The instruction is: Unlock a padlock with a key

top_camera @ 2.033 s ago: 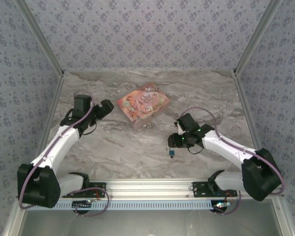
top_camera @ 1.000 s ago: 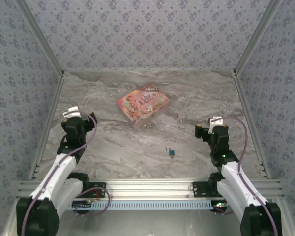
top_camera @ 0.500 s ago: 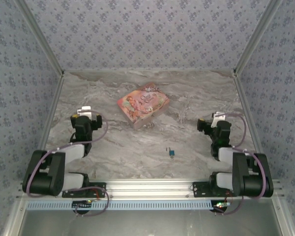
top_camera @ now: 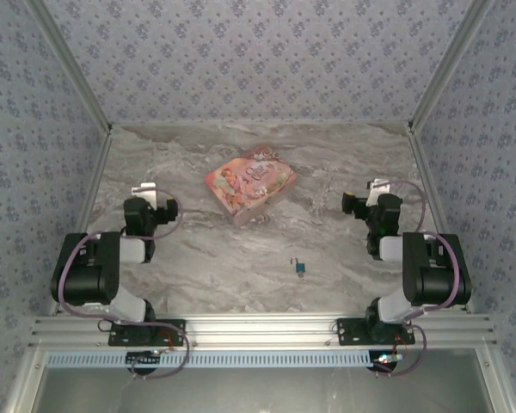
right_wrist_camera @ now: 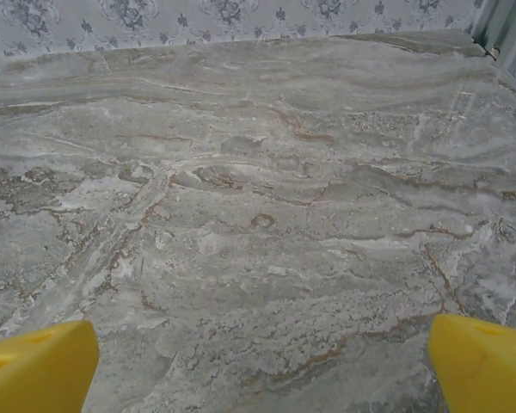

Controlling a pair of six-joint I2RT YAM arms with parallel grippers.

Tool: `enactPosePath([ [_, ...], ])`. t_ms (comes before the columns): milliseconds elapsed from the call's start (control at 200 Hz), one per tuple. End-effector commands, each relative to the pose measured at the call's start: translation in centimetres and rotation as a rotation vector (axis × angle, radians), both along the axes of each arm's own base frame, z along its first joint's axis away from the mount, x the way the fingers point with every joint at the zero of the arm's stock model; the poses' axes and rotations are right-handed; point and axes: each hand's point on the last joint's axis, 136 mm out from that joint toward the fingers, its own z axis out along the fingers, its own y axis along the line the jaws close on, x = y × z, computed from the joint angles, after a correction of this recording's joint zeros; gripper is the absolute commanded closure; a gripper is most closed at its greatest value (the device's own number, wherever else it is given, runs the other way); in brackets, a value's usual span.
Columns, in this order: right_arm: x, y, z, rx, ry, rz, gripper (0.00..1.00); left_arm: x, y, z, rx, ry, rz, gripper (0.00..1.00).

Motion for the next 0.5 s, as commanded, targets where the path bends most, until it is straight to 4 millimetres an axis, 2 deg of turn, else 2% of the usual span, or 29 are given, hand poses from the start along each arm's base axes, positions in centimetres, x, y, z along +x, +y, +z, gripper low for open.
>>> enactPosePath([
  [0, -0.26, -0.12, -1.07, -0.027, 0.048, -0.006, 0.00, 0.62, -0.34, 0.46, -0.056, -0.004, -0.018, 0.01],
  [495, -0.19, 0.12, -1.01, -0.056, 0.048, -0.014, 0.00, 0.62, -0.30, 0.47, -0.055, -0.005, -0.017, 0.00],
])
